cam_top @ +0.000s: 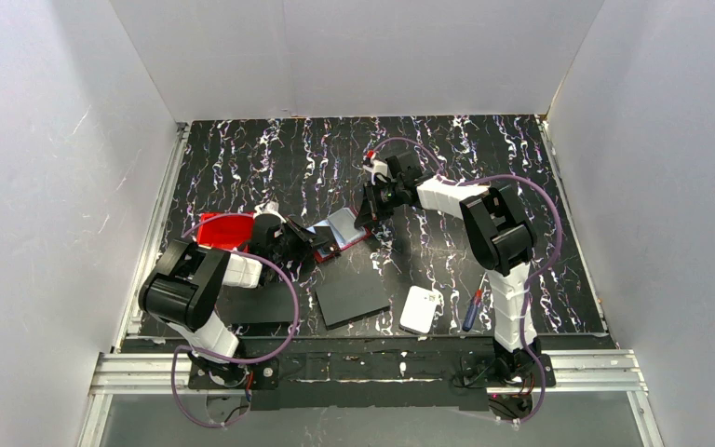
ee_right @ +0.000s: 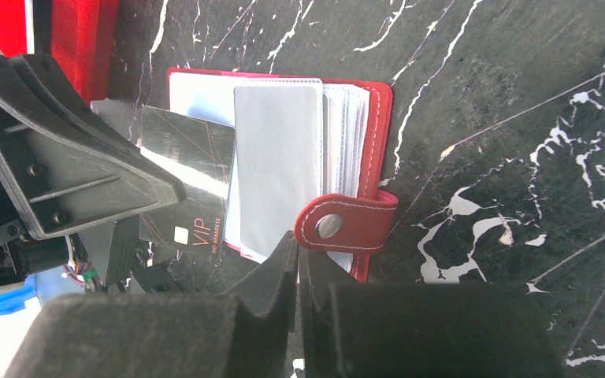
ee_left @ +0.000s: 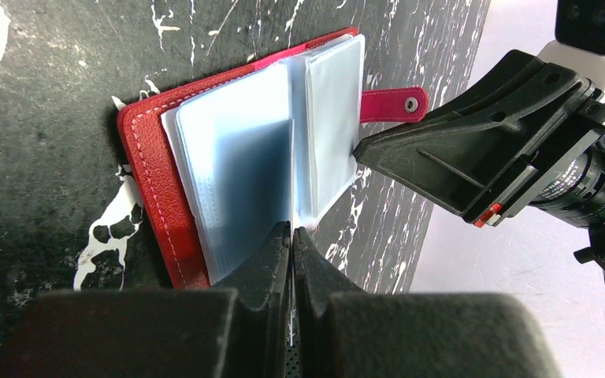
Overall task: Put the credit cards into the card holder
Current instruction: Insert the credit card into the card slot.
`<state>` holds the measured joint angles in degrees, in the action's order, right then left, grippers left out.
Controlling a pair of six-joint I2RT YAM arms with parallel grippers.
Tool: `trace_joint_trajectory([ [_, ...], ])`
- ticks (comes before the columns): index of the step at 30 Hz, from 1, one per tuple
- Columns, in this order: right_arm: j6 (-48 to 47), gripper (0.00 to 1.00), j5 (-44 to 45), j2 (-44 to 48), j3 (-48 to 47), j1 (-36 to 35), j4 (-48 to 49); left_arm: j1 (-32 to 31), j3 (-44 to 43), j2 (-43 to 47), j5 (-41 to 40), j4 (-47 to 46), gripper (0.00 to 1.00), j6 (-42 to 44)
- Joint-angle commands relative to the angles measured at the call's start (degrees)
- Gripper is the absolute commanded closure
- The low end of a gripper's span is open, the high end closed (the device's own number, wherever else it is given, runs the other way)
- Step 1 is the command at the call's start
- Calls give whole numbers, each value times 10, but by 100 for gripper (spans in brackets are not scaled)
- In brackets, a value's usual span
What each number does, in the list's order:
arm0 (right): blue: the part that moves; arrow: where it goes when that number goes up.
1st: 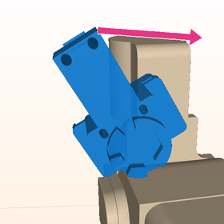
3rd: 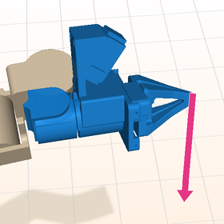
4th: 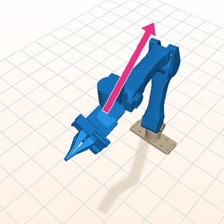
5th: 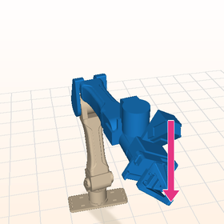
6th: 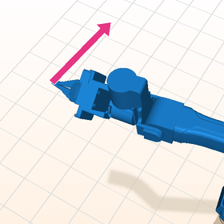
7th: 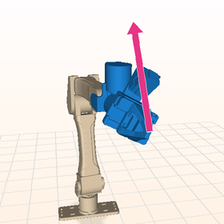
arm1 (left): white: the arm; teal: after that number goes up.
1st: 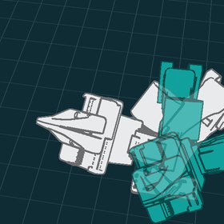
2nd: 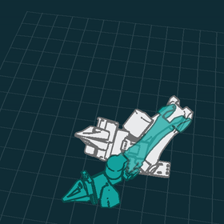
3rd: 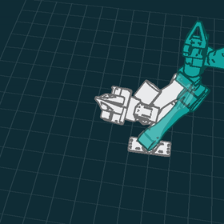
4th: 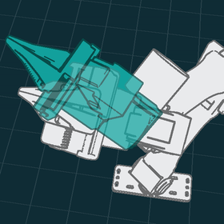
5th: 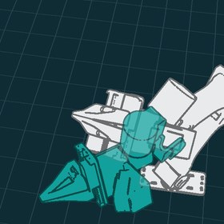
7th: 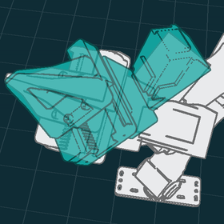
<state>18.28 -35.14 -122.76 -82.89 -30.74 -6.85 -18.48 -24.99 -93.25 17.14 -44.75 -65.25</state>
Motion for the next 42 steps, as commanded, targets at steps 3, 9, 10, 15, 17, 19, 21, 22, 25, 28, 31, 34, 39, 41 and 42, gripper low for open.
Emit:
trace_joint_trajectory([
  [3,-2,90,9,-16,1,1,7,4,4,24,10,-17,100,-3],
  [9,-3,90,8,-16,-1,-1,7,3,10,24,25,-42,100,-17],
  [10,-2,90,8,-16,-1,-2,7,3,11,22,28,-44,100,-18],
  [15,-3,90,8,-17,-2,-4,6,3,13,7,36,-55,100,-27],
  [17,-3,91,9,-16,-2,-4,5,3,13,4,35,-57,100,-29],
  [19,-3,91,9,-16,-2,-4,4,3,15,3,32,-57,100,-32],
  [21,-3,91,9,-17,-2,-4,4,3,19,-1,30,-57,100,-39],
  [22,-3,91,9,-17,-2,-5,4,3,20,-2,29,-57,100,-41],
  [25,-3,91,10,-18,-2,-5,3,4,24,-2,25,-55,100,-48],
  [28,-3,91,10,-19,-3,-5,3,3,29,5,16,-41,100,-53],
  [31,-3,91,9,-20,-3,-5,3,3,26,1,21,-37,100,-50],
  [34,-3,91,9,-20,-3,-5,3,3,20,-4,25,-40,100,-48],
  [39,-3,91,9,-20,-3,-5,3,3,14,-4,28,-43,100,-46],
  [41,-3,91,7,-20,-3,-5,3,3,11,-8,32,-44,100,-47],
  [42,-3,91,7,-20,-3,-5,3,3,10,-11,33,-46,100,-47],
])
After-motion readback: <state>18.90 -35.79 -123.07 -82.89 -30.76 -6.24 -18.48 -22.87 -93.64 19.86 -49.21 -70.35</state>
